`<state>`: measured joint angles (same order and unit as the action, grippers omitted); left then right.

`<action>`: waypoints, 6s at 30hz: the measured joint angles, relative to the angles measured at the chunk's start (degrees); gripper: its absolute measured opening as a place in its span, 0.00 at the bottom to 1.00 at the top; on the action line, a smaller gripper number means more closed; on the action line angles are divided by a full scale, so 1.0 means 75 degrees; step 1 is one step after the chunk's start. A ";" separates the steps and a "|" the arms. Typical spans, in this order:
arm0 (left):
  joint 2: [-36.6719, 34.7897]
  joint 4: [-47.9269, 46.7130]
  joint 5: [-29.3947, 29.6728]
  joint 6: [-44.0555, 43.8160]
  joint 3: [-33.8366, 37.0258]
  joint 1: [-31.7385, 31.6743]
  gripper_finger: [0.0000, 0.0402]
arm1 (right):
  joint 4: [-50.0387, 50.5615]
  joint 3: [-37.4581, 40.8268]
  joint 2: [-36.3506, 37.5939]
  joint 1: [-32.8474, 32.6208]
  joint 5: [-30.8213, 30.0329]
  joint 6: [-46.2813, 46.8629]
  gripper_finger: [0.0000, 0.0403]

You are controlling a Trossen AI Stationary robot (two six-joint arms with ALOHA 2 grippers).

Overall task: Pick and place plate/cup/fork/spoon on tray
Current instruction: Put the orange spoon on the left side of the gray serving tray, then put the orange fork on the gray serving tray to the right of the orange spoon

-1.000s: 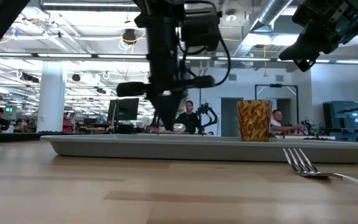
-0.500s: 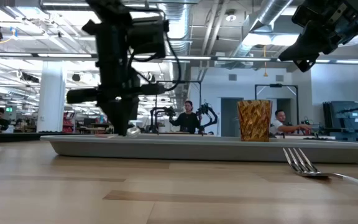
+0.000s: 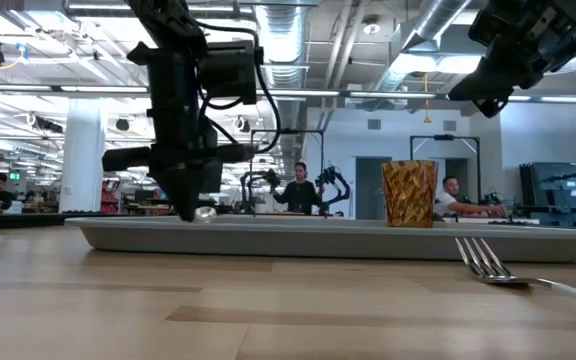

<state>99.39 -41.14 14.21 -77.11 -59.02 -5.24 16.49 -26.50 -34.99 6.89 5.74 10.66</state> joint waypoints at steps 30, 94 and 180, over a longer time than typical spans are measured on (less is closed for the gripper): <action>-0.0012 0.0430 -0.0162 -0.0424 0.0460 0.0006 0.00 | -0.0031 0.0000 -0.0142 0.0000 0.0000 -0.0017 0.03; -0.1556 0.0361 0.0668 0.0327 0.0475 0.0167 0.20 | -0.0031 0.0000 -0.0139 -0.0002 0.0003 -0.0015 0.03; -0.7437 0.7712 -0.1435 0.7001 0.5794 0.0662 0.00 | 0.2003 -0.6665 -1.0741 -0.5166 -0.0466 1.3922 0.37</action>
<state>43.62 16.70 3.44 -24.60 -15.57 -0.27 31.51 -76.49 -115.55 -31.85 2.24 115.07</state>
